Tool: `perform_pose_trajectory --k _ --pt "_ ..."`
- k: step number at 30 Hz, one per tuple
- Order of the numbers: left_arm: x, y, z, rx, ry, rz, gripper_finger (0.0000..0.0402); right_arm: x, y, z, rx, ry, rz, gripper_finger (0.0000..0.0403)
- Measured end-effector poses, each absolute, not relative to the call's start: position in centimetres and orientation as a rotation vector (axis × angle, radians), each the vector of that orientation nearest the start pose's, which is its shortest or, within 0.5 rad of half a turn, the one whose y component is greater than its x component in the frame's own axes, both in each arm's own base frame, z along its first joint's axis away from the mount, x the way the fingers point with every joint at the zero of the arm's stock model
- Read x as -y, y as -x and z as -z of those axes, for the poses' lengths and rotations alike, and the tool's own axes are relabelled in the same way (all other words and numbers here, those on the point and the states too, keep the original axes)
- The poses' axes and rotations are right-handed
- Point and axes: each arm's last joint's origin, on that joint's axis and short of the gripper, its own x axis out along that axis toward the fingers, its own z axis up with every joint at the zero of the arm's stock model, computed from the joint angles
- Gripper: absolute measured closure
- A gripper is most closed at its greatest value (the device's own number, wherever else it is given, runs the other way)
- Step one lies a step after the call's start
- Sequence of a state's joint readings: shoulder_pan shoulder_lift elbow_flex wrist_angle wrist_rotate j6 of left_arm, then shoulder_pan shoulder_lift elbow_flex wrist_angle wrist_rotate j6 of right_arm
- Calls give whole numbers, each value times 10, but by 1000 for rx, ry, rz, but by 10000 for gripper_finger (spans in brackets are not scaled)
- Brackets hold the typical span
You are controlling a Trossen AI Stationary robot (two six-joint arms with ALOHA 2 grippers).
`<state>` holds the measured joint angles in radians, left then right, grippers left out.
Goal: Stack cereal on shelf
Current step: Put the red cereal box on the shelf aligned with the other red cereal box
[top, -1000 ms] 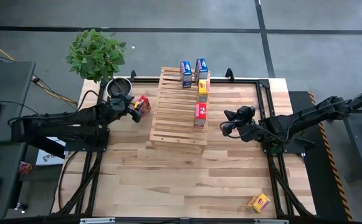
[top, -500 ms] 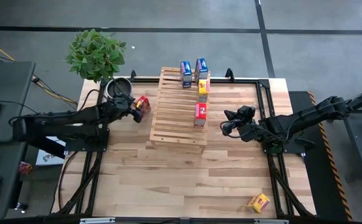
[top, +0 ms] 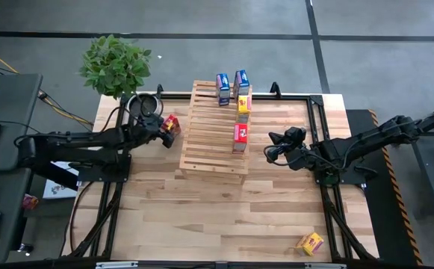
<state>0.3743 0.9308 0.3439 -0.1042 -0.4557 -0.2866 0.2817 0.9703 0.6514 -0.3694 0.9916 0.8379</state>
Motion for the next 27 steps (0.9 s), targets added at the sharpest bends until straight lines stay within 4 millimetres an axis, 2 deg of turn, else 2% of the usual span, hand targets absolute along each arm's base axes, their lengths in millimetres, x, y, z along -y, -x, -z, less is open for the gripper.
perform_pose_trajectory --k 11,22,27 --pt "-78 -155 -169 -589 239 -897 137 -29 -186 -248 -239 -365 851 402" --pt "-77 -156 -170 -591 250 -854 228 -29 -186 -248 -239 -365 850 402" --pt "-76 -154 -173 -573 242 -849 250 -29 -186 -248 -239 -365 850 402"
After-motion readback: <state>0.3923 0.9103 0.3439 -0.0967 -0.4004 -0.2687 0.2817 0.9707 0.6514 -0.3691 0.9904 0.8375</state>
